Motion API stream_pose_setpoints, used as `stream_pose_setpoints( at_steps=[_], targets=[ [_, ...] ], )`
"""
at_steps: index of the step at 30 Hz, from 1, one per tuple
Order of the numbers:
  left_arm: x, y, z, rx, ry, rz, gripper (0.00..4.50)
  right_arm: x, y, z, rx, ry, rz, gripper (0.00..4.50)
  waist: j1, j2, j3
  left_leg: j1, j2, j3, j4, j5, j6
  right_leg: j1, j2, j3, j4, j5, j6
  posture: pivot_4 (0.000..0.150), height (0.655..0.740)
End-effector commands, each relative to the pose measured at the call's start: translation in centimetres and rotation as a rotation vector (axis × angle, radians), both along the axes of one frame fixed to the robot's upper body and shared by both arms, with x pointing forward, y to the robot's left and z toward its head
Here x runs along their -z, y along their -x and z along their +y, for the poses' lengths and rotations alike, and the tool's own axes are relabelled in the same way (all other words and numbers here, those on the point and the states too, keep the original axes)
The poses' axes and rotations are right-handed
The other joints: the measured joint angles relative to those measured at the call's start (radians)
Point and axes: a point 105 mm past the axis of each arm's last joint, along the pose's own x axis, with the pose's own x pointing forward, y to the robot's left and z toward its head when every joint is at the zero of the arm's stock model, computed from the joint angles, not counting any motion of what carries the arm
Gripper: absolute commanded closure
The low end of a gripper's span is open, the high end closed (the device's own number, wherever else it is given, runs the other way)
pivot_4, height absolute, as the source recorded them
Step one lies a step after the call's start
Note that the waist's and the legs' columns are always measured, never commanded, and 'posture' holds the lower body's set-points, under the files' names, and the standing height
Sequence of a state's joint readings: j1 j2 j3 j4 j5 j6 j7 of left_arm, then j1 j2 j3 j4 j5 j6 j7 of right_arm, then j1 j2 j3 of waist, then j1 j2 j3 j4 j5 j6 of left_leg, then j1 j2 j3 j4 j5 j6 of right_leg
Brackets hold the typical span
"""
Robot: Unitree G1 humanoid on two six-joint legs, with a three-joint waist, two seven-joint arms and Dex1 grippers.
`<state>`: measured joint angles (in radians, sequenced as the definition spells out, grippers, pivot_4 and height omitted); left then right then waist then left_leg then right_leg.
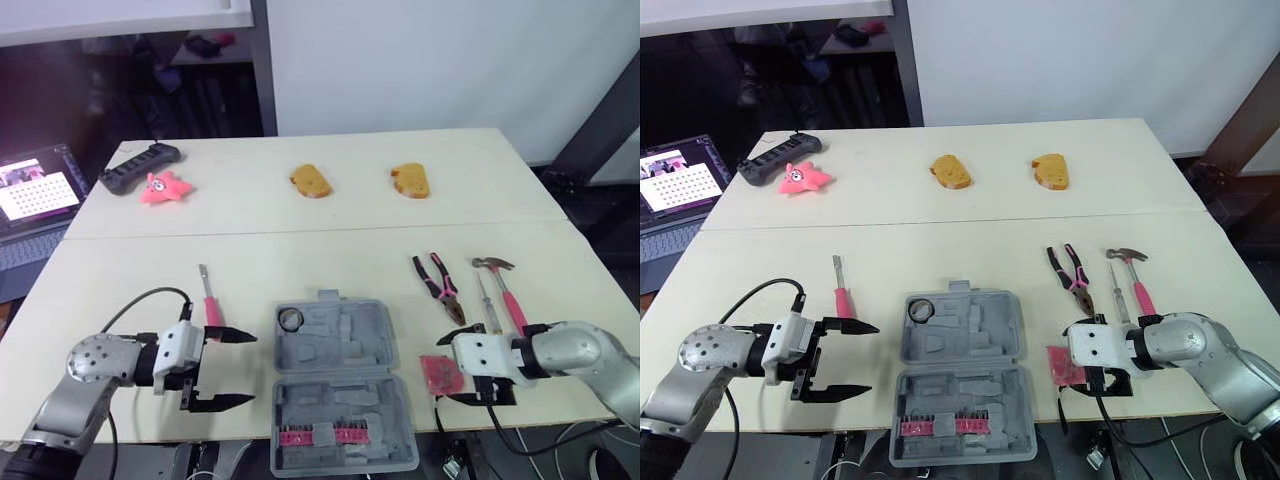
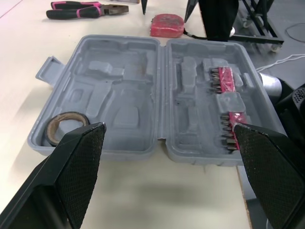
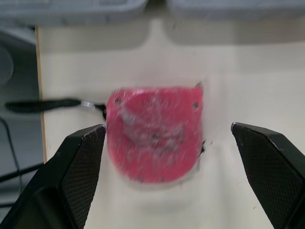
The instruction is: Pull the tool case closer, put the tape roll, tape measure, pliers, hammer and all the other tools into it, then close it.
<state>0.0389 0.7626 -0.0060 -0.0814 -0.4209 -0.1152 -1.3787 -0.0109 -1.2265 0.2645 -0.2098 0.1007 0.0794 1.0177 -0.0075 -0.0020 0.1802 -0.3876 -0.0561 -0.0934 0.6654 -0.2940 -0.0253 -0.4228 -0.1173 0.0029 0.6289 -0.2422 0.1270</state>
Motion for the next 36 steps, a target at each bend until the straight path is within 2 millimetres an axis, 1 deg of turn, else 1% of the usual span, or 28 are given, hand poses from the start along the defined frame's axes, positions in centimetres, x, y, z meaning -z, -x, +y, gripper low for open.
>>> stream_pose_setpoints(
  at_steps=[1, 7, 13, 16, 17, 18, 19, 21, 23, 24, 26, 27, 29, 31, 33, 36],
  targets=[
    [-0.7, 0.0, 0.0, 0.002, -0.014, -0.036, 0.0, 0.3, 0.1, -0.1, -0.01, 0.018, 0.016, 0.04, -0.003, 0.0, 0.0, 0.0, 0.0, 0.0, 0.0, 0.0, 0.0, 0.0, 0.0, 0.0, 0.0, 0.0, 0.0, 0.15, 0.74],
    [-0.8, 0.1, -0.2, -0.003, -0.014, -0.041, 0.0, 1.1, -0.6, 0.2, 0.037, 0.017, 0.015, 0.04, -0.005, 0.0, 0.0, 0.0, 0.0, 0.0, 0.0, 0.0, 0.0, -0.001, 0.001, 0.0, 0.001, 0.0, 0.0, 0.15, 0.74],
    [-0.8, 0.0, -0.3, -0.006, -0.016, -0.04, 0.0, 1.7, -0.5, 0.6, 0.047, 0.015, 0.028, 0.04, -0.004, -0.001, -0.001, 0.0, 0.0, 0.0, 0.0, 0.0, 0.0, 0.0, 0.001, 0.0, 0.001, 0.0, 0.0, 0.15, 0.74],
    [-0.8, 0.1, -0.3, -0.005, -0.017, -0.04, 0.0, 1.8, -0.3, 0.7, 0.041, 0.011, 0.037, 0.78, -0.004, -0.001, -0.001, 0.001, 0.0, 0.0, 0.0, 0.0, 0.0, 0.0, 0.001, 0.0, 0.001, 0.0, 0.0, 0.15, 0.74],
    [-0.8, 0.1, -0.3, -0.005, -0.017, -0.039, 0.0, 1.7, -0.2, 0.8, 0.041, 0.004, 0.039, 1.13, -0.006, -0.001, -0.001, 0.001, 0.0, 0.0, 0.0, 0.0, 0.0, 0.0, 0.001, 0.0, 0.001, 0.0, 0.0, 0.15, 0.74],
    [-0.8, 0.1, -0.3, -0.004, -0.018, -0.039, 0.0, 1.6, -0.2, 0.9, 0.035, -0.004, 0.042, 1.57, -0.006, -0.001, -0.001, 0.001, 0.0, 0.0, 0.0, 0.0, 0.0, 0.0, 0.001, 0.0, 0.001, 0.0, 0.0, 0.15, 0.74],
    [-0.8, 0.1, -0.3, -0.004, -0.019, -0.039, 0.0, 1.4, -0.1, 1.1, 0.03, -0.013, 0.043, 1.57, -0.006, -0.001, -0.001, 0.001, 0.0, 0.001, 0.0, 0.0, 0.0, 0.0, 0.001, 0.0, 0.001, 0.0, 0.0, 0.15, 0.74],
    [-0.8, 0.1, -0.3, -0.004, -0.021, -0.038, 0.0, 0.8, -0.2, 1.4, 0.012, -0.031, 0.025, 1.57, -0.004, -0.001, -0.001, 0.001, 0.0, 0.001, 0.0, 0.0, 0.0, 0.0, 0.001, 0.0, 0.001, 0.0, 0.0, 0.15, 0.74],
    [-0.7, 0.1, -0.2, -0.005, -0.024, -0.038, 0.0, -0.4, -0.2, 2.0, -0.03, -0.052, 0.006, 1.57, -0.004, -0.001, -0.001, 0.001, 0.0, 0.001, 0.0, 0.0, 0.0, 0.0, 0.001, 0.0, 0.001, 0.0, 0.0, 0.15, 0.74],
    [-0.7, 0.1, -0.2, -0.006, -0.027, -0.037, 0.0, -2.0, -0.5, 2.7, -0.052, -0.072, -0.014, 1.57, -0.005, -0.001, -0.001, 0.001, 0.0, 0.001, 0.0, 0.0, 0.0, 0.0, 0.0, 0.0, 0.001, 0.0, 0.0, 0.15, 0.74],
    [-0.6, 0.1, -0.1, -0.008, -0.031, -0.038, 0.0, -4.3, -0.9, 3.8, -0.08, -0.099, -0.039, 1.57, -0.008, 0.0, 0.0, 0.001, 0.0, 0.001, 0.0, 0.0, 0.0, 0.0, 0.001, 0.001, 0.001, 0.0, 0.0, 0.15, 0.74],
    [-0.6, 0.0, -0.1, -0.01, -0.033, -0.039, 0.0, -5.8, -1.4, 4.7, -0.076, -0.109, -0.044, 1.57, -0.011, 0.0, 0.0, 0.001, 0.0, 0.002, 0.0, 0.0, 0.0, -0.001, 0.001, 0.002, 0.001, 0.0, 0.0, 0.15, 0.74],
    [-0.6, -0.3, -0.1, -0.015, -0.033, -0.04, 0.0, -7.8, -2.0, 6.2, -0.05, -0.094, -0.006, 1.57, -0.013, 0.001, 0.0, 0.003, 0.001, 0.002, 0.0, 0.0, 0.0, -0.001, 0.001, 0.004, 0.001, 0.0, 0.0, 0.15, 0.74],
    [-0.5, -0.5, -0.1, -0.016, -0.034, -0.04, 0.0, -8.7, -2.5, 7.3, -0.038, -0.071, 0.011, 1.57, -0.007, 0.0, -0.001, 0.003, 0.001, 0.002, 0.0, 0.0, 0.0, -0.001, 0.002, 0.005, 0.002, 0.0, 0.0, 0.15, 0.74],
    [-0.5, -0.7, -0.1, -0.015, -0.034, -0.039, 0.0, -9.3, -3.8, 8.6, -0.029, -0.038, -0.012, 1.57, -0.002, -0.002, -0.001, 0.002, 0.001, 0.002, 0.0, 0.0, 0.0, -0.001, 0.002, 0.003, 0.001, 0.0, -0.001, 0.15, 0.74],
    [-0.3, -0.9, -0.1, -0.01, -0.035, -0.041, 0.0, -9.4, -5.5, 10.2, -0.026, 0.051, -0.026, 1.57, -0.004, -0.002, -0.001, 0.0, 0.0, 0.003, 0.0, -0.001, 0.0, -0.004, 0.001, 0.004, 0.001, 0.001, 0.0, 0.15, 0.74]
  ],
)
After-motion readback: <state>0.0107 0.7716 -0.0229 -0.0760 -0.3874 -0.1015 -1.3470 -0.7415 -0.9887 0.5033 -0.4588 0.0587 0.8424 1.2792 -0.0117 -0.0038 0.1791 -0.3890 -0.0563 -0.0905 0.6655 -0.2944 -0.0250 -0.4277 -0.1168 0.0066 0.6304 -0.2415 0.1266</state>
